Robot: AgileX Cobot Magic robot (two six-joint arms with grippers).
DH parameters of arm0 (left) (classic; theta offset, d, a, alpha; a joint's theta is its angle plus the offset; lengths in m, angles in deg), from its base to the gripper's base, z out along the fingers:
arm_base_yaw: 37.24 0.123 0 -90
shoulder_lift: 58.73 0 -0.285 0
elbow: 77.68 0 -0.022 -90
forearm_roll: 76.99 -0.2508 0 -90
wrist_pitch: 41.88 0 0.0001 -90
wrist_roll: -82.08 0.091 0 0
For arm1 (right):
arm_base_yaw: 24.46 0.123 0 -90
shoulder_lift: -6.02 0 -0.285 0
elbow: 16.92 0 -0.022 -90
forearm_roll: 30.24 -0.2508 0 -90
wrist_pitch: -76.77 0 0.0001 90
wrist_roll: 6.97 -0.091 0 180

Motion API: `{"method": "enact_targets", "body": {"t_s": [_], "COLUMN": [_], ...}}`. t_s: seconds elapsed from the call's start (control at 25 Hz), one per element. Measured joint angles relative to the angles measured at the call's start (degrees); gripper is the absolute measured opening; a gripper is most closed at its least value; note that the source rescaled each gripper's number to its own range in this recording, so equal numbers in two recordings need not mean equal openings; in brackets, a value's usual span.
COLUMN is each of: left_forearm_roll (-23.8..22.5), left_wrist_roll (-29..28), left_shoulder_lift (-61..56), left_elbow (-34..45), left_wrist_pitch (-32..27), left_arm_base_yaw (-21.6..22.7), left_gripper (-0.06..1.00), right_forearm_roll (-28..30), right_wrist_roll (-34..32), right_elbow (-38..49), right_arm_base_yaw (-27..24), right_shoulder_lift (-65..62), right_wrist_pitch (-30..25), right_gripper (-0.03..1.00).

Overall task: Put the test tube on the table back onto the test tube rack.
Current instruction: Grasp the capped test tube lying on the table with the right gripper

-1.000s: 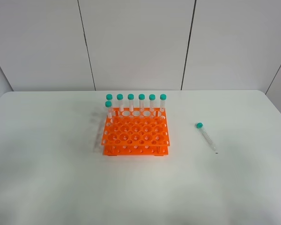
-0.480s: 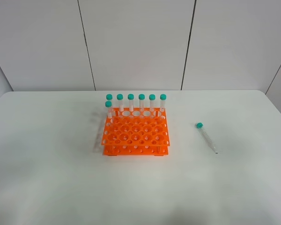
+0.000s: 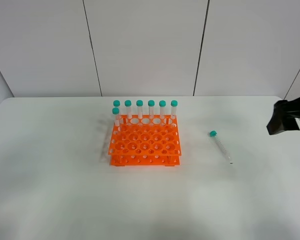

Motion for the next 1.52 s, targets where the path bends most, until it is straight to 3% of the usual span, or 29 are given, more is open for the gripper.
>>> {"method": "enact_targets", "body": {"t_s": [0.28, 0.44, 0.6, 1.12, 1.52], "left_forearm_roll": [0.0, 0.0, 0.0, 0.0, 0.0], "left_wrist_roll": [0.0, 0.0, 0.0, 0.0, 0.0], "left_shoulder_lift": [0.0, 0.0, 0.0, 0.0, 0.0], "left_elbow": [0.0, 0.0, 0.0, 0.0, 0.0], "left_wrist_pitch": [0.0, 0.0, 0.0, 0.0, 0.0], "left_arm_base_yaw": [0.0, 0.0, 0.0, 0.0, 0.0], "left_gripper": [1.00, 1.00, 1.00, 1.00, 1.00], "right_forearm_roll": [0.0, 0.4, 0.1, -0.3, -0.4], "right_wrist_roll": [1.7, 2.7, 2.1, 1.9, 1.9], "right_elbow": [-16.9, -21.9, -22.0, -19.4, -13.3], "right_arm_base_yaw": [0.6, 4.8, 7.1, 6.0, 6.0], "right_shoulder_lift": [25.0, 32.3, 35.0, 36.4, 32.0], "right_wrist_pitch": [-2.7, -2.8, -2.5, 0.8, 9.5], "right_gripper": [1.00, 1.00, 1.00, 1.00, 1.00]}}
